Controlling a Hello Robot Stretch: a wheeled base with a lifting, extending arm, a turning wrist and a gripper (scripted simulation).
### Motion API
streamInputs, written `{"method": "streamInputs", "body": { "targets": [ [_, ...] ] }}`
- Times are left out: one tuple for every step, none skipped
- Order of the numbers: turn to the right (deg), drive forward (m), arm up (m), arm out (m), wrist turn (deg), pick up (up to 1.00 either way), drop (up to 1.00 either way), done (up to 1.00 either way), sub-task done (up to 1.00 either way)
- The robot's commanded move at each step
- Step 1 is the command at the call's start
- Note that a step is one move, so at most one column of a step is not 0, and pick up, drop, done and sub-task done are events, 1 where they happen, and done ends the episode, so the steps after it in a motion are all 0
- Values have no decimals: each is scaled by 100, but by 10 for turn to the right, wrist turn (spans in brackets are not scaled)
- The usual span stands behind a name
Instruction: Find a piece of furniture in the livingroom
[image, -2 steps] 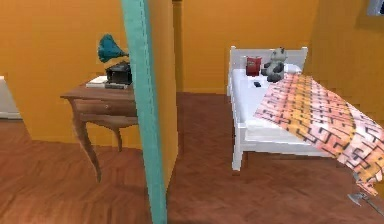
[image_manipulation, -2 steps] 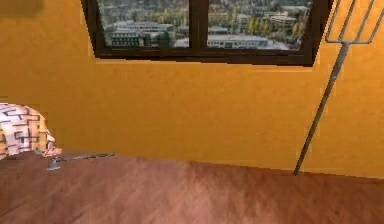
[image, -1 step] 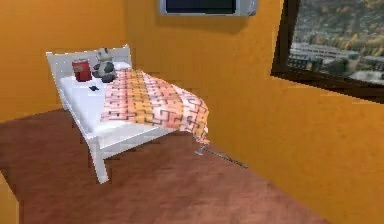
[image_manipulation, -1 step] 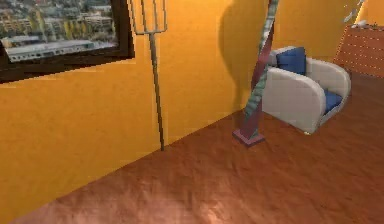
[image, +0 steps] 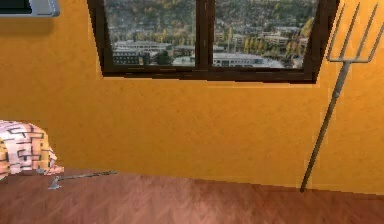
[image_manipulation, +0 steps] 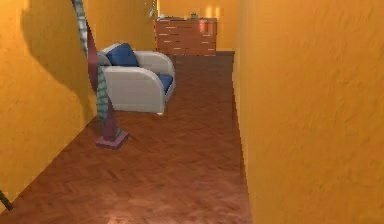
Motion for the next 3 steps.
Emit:
{"method": "streamInputs", "body": {
  "targets": [
    [30, 0, 0, 0, 0, 0, 0, 0, 0],
    [0, 10, 0, 0, 0, 0, 0, 0, 0],
    [-450, 0, 0, 0, 0, 0, 0, 0, 0]
  ]
}}
